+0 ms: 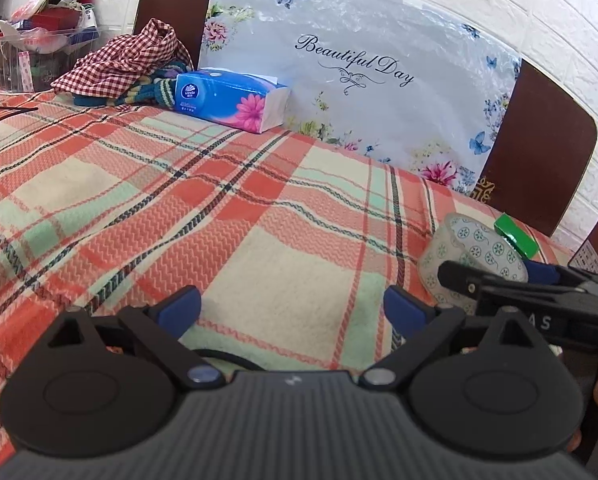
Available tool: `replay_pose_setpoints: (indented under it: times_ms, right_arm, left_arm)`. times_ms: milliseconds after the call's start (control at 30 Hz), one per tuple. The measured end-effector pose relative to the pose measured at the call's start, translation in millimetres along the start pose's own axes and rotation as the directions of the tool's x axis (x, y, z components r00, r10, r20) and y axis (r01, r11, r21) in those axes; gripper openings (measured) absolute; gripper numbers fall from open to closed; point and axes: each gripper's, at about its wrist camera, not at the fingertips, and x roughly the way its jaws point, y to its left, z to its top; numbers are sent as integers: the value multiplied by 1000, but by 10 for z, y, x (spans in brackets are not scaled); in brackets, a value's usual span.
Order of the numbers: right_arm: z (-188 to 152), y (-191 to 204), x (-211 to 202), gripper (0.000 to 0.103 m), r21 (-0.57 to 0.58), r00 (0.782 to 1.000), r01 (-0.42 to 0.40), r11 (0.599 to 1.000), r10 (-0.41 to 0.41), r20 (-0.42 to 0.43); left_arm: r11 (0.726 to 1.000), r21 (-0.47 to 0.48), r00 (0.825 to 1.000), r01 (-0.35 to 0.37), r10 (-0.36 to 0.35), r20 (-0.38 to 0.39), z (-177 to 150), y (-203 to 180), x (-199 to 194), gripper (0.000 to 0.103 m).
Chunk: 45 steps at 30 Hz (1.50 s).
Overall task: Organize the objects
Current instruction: 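Grasp the clear packing tape roll with the right gripper, then grasp the clear tape roll with the left gripper while the right gripper releases it, then carry the clear tape roll into the brown box and open the left gripper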
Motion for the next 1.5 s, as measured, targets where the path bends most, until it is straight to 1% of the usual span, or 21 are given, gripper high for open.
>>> replay_pose_setpoints:
  times_ms: [167, 333, 467, 600, 633, 667, 700, 733, 800, 867, 900, 933, 1000, 1033, 1067, 1100, 1167, 1233, 1300, 1367, 1500]
  right_arm:
    - [-67, 10, -202, 88, -16, 1000, -5, 1000, 5, 15]
    - [-508, -82, -896, 88, -22, 999, 40, 999, -41, -7]
    - [-873, -359, -1586, 88, 53, 985, 171, 984, -169, -37]
    - [-1148, -610, -2079, 89, 107, 948, 319, 942, -314, -59]
    - [-1209, -675, -2150, 89, 126, 942, 335, 934, -328, -67]
    - [-1259, -734, -2204, 88, 150, 943, 332, 931, -325, -65]
    - [-1292, -779, -2234, 89, 175, 945, 327, 929, -319, -69]
    - [-1316, -806, -2225, 89, 189, 947, 321, 928, -311, -82]
    - [-1371, -819, -2133, 90, 179, 947, 316, 932, -298, -119]
    - [-1389, -821, -2072, 92, 176, 948, 309, 935, -289, -131]
    - [-1386, -832, -2070, 92, 181, 950, 305, 935, -285, -130]
    - [-1388, -836, -2087, 92, 188, 951, 301, 935, -281, -128]
    - [-1393, -839, -2103, 91, 195, 953, 299, 934, -280, -119]
    - [-1391, -838, -2102, 90, 195, 952, 301, 934, -282, -116]
    - [-1396, -836, -2108, 88, 196, 952, 303, 932, -286, -112]
    - [-1400, -835, -2119, 87, 199, 952, 303, 932, -287, -104]
    - [-1408, -836, -2162, 87, 209, 957, 291, 934, -281, -75]
    - [-1409, -795, -2238, 87, 199, 959, 281, 939, -282, -21]
    - [-1386, -751, -2357, 87, 200, 949, 291, 935, -309, 65]
    - [-1314, -787, -2452, 87, 219, 927, 304, 927, -341, 156]
    - [-1012, -999, -2466, 87, 196, 857, 369, 909, -414, 305]
  left_arm:
    - [1000, 2, 1000, -1, 1, -1, -2, -4, 3, 99]
    - [1000, 14, 1000, -6, 6, -4, -2, -21, 8, 99]
    - [999, 40, 1000, -14, 15, -12, -6, -66, 16, 99]
    - [989, 150, 998, -14, 22, -55, -22, -276, 33, 98]
    - [984, 179, 997, 15, -1, -76, -33, -375, 15, 96]
    - [982, 173, 992, 76, -58, -109, -40, -482, -24, 95]
    - [976, 148, 979, 158, -136, -149, -48, -613, -79, 95]
    - [961, 134, 959, 242, -216, -183, -54, -782, -145, 95]
    - [907, 167, 909, 386, -343, -237, -88, -1221, -306, 93]
    - [837, 230, 852, 497, -421, -311, -149, -1709, -431, 90]
    - [798, 267, 824, 541, -441, -355, -203, -1950, -481, 89]
    - [765, 305, 806, 568, -441, -394, -270, -2166, -516, 88]
    - [717, 375, 790, 587, -408, -457, -443, -2496, -543, 83]
    - [701, 395, 782, 594, -388, -488, -525, -2608, -523, 72]
    - [691, 403, 771, 600, -365, -523, -608, -2685, -487, 52]
    - [687, 402, 756, 606, -340, -559, -688, -2732, -442, 44]
    - [691, 342, 715, 637, -362, -598, -721, -2738, -383, 26]
    - [687, 350, 726, 637, -382, -572, -640, -2763, -473, 26]
    - [652, 394, 743, 648, -427, -515, -475, -2842, -661, 26]
    - [626, 439, 761, 644, -467, -450, -305, -2975, -791, 27]
    - [601, 488, 773, 633, -530, -349, 80, -3401, -773, 29]
